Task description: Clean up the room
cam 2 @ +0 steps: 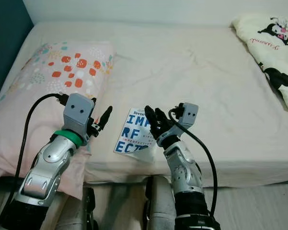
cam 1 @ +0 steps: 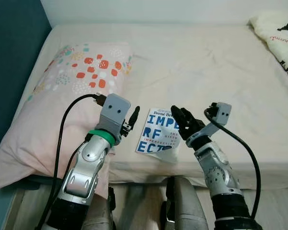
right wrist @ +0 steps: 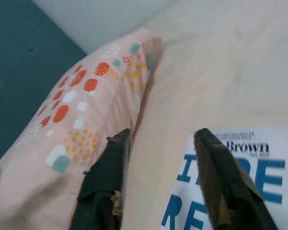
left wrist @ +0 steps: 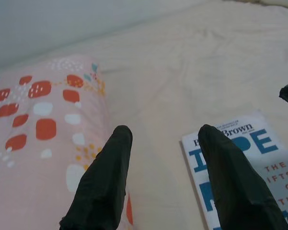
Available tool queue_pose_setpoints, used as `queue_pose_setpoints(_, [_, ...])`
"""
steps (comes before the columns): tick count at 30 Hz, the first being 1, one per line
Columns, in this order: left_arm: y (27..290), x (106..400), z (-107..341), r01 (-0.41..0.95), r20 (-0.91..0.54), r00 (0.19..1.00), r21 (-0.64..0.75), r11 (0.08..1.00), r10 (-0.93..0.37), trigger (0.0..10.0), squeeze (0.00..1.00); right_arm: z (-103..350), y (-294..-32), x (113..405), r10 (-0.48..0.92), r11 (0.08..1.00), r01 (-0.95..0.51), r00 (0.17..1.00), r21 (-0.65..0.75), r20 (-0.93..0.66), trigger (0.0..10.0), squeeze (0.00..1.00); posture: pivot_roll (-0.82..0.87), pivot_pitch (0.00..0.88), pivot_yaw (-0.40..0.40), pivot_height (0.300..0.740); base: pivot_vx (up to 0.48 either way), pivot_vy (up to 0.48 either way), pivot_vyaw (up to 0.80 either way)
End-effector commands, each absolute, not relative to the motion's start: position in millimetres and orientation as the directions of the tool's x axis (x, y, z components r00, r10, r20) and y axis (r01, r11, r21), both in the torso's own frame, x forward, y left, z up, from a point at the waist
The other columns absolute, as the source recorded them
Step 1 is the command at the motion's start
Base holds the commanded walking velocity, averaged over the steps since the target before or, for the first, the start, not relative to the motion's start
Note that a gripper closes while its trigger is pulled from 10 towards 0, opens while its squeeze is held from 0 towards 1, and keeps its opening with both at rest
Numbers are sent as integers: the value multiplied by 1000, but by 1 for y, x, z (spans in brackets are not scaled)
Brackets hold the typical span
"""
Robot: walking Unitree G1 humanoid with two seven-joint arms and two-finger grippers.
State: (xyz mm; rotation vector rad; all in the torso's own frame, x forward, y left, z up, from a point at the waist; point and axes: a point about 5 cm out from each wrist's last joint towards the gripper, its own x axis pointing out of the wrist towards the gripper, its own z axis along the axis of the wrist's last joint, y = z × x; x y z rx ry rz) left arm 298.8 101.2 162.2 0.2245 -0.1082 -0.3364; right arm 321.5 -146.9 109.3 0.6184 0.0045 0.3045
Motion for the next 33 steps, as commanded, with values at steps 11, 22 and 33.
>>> queue_pose_setpoints(11, [107, 290, 162, 327, 26, 939, 250, 911, -344, 10000, 0, 49, -170, 309, 204, 712, -33, 965, 702, -162, 10000, 1000, 47, 173, 70, 596, 0, 0, 0])
queue_pose_setpoints(22, [115, 282, 163, 332, -6, 939, 261, 906, -343, 10000, 0, 41, -175, 318, 219, 724, -30, 958, 689, -188, 10000, 0, 90, 261, 108, 596, 0, 0, 0])
queue_pose_setpoints(33, [123, 272, 170, 325, -27, 943, 272, 906, -330, 10000, 0, 58, -164, 340, 296, 701, -101, 942, 706, -159, 10000, 0, 148, 318, 124, 596, 0, 0, 0])
